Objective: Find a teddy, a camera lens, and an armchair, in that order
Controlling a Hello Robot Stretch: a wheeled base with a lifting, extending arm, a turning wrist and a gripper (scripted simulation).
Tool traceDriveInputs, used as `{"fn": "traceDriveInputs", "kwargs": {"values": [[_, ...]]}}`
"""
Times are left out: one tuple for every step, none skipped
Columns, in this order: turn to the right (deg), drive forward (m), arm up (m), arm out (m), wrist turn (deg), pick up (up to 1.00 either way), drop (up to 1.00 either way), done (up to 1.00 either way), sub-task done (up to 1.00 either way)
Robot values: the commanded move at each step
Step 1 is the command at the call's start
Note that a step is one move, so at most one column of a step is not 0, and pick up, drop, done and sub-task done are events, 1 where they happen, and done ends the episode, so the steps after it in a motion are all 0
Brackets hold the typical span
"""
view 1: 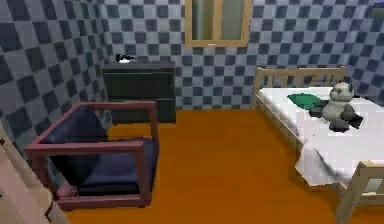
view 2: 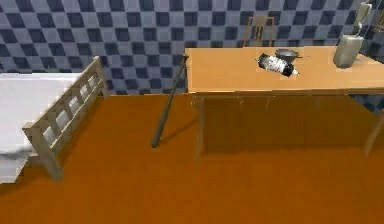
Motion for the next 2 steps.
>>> {"fn": "traceDriveInputs", "kwargs": {"values": [[-24.0, 0.0, 0.0, 0.0, 0.0, 0.0, 0.0, 0.0, 0.0], [0.0, 0.0, 0.0, 0.0, 0.0, 0.0, 0.0, 1.0, 0.0]]}}
